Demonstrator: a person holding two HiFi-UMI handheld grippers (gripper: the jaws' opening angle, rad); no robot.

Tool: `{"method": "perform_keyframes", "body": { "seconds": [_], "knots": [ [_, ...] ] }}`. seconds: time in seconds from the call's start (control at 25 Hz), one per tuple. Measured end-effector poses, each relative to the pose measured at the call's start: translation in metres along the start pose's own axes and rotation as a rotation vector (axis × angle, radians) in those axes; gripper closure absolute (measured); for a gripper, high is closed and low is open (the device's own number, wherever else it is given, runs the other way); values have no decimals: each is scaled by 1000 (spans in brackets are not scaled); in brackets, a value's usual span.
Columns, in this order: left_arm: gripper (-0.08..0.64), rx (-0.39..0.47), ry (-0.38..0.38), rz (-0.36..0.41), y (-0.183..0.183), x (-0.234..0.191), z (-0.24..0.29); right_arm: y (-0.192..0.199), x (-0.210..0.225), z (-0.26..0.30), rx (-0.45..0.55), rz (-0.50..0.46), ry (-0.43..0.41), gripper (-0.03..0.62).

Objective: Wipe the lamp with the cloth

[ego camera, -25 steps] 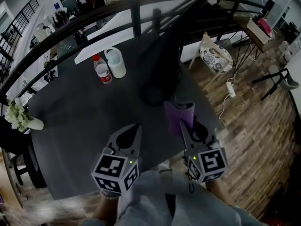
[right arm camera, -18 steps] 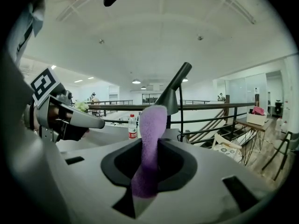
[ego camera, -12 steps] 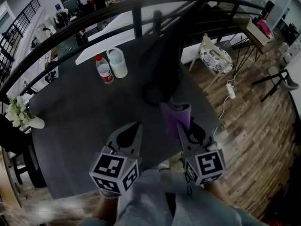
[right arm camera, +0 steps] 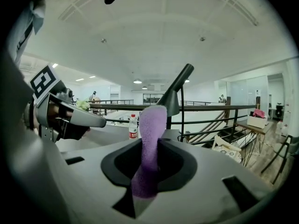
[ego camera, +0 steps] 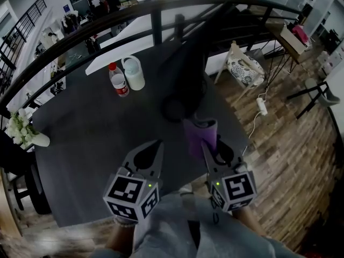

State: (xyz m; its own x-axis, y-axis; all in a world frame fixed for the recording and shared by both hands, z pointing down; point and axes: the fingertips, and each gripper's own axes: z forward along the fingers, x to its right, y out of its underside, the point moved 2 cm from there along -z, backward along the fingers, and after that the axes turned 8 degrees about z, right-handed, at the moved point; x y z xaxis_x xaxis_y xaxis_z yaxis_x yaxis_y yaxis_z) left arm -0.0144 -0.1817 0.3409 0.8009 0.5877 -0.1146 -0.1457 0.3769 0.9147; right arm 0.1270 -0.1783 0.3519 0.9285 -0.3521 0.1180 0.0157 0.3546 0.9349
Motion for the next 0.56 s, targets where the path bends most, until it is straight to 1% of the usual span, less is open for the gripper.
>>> {"method": "perform_keyframes", "body": {
  "seconds": [0.16, 0.56],
  "knots": [
    [560, -3, -5, -1, 1, 0, -1, -4, 6, -1, 20, -13, 11, 506],
    [560, -4, -9, 1, 6, 0, -8, 9, 2, -1, -14, -10, 7, 506]
  ]
}}
